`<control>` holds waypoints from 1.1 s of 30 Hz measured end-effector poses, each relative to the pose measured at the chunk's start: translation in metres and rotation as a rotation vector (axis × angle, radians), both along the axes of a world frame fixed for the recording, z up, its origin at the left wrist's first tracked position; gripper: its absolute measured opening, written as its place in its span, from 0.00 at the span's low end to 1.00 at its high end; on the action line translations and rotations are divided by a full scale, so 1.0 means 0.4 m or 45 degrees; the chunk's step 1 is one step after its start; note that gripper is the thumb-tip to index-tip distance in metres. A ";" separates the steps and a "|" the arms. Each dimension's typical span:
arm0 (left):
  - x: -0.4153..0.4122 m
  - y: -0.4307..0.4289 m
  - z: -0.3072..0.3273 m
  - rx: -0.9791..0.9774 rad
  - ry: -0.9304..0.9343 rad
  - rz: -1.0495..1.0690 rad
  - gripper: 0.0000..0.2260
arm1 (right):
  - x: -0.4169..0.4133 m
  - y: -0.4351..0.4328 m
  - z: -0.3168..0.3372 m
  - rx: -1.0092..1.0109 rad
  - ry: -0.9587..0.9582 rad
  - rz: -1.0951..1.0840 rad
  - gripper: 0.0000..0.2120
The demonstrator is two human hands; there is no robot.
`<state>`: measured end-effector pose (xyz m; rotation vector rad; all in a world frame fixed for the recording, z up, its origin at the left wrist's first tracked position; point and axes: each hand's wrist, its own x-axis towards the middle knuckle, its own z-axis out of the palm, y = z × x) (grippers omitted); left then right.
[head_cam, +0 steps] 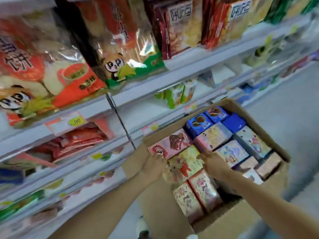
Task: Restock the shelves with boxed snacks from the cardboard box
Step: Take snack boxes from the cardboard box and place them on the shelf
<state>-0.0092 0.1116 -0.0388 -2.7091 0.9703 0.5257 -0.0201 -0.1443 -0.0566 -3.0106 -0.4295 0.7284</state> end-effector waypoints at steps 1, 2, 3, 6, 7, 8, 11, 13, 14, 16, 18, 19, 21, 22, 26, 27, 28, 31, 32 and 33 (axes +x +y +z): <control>0.006 -0.020 -0.020 0.032 0.063 0.023 0.13 | 0.008 -0.015 -0.033 -0.016 0.023 0.035 0.24; 0.012 -0.040 -0.050 0.041 0.148 0.061 0.14 | 0.016 -0.027 -0.061 -0.024 0.050 0.054 0.26; 0.023 -0.061 -0.091 0.046 0.155 0.045 0.15 | 0.025 -0.036 -0.085 -0.032 0.069 0.065 0.28; 0.054 -0.112 -0.161 0.113 0.184 0.107 0.16 | 0.067 -0.052 -0.152 0.013 0.071 0.134 0.31; 0.063 -0.122 -0.187 0.158 0.188 0.128 0.17 | 0.081 -0.051 -0.170 0.067 0.051 0.161 0.30; 0.075 -0.131 -0.204 0.182 0.189 0.140 0.17 | 0.096 -0.049 -0.185 0.130 0.002 0.205 0.29; 0.129 -0.143 -0.245 0.192 0.109 0.229 0.18 | 0.140 -0.040 -0.247 0.236 -0.135 0.322 0.31; 0.168 -0.147 -0.245 0.204 0.075 0.355 0.21 | 0.153 -0.024 -0.274 0.286 -0.173 0.357 0.25; 0.179 -0.145 -0.262 0.205 0.068 0.400 0.23 | 0.154 -0.017 -0.286 0.294 -0.197 0.370 0.20; 0.191 -0.145 -0.310 0.197 0.094 0.492 0.24 | 0.146 -0.013 -0.309 0.291 -0.224 0.375 0.16; 0.199 -0.148 -0.335 0.180 0.061 0.521 0.32 | 0.137 -0.019 -0.321 0.309 -0.253 0.368 0.14; 0.203 -0.149 -0.341 0.173 0.041 0.539 0.37 | 0.135 -0.024 -0.329 0.334 -0.290 0.361 0.13; 0.207 -0.158 -0.349 0.125 0.052 0.600 0.44 | 0.137 -0.033 -0.330 0.374 -0.355 0.339 0.14; 0.209 -0.164 -0.352 0.118 0.068 0.636 0.46 | 0.139 -0.036 -0.330 0.392 -0.385 0.334 0.15; 0.224 -0.181 -0.362 0.093 0.101 0.715 0.50 | 0.139 -0.043 -0.335 0.426 -0.440 0.312 0.16; 0.226 -0.181 -0.363 0.097 0.097 0.711 0.50 | 0.138 -0.046 -0.335 0.434 -0.456 0.297 0.16; 0.227 -0.179 -0.366 0.096 0.088 0.705 0.50 | 0.136 -0.050 -0.333 0.444 -0.472 0.280 0.16; 0.221 -0.176 -0.372 0.062 0.061 0.719 0.48 | 0.129 -0.059 -0.328 0.468 -0.510 0.266 0.17; 0.218 -0.175 -0.375 0.043 0.062 0.728 0.47 | 0.127 -0.061 -0.328 0.468 -0.499 0.269 0.17; 0.215 -0.175 -0.374 0.021 0.066 0.739 0.46 | 0.125 -0.062 -0.330 0.467 -0.476 0.271 0.17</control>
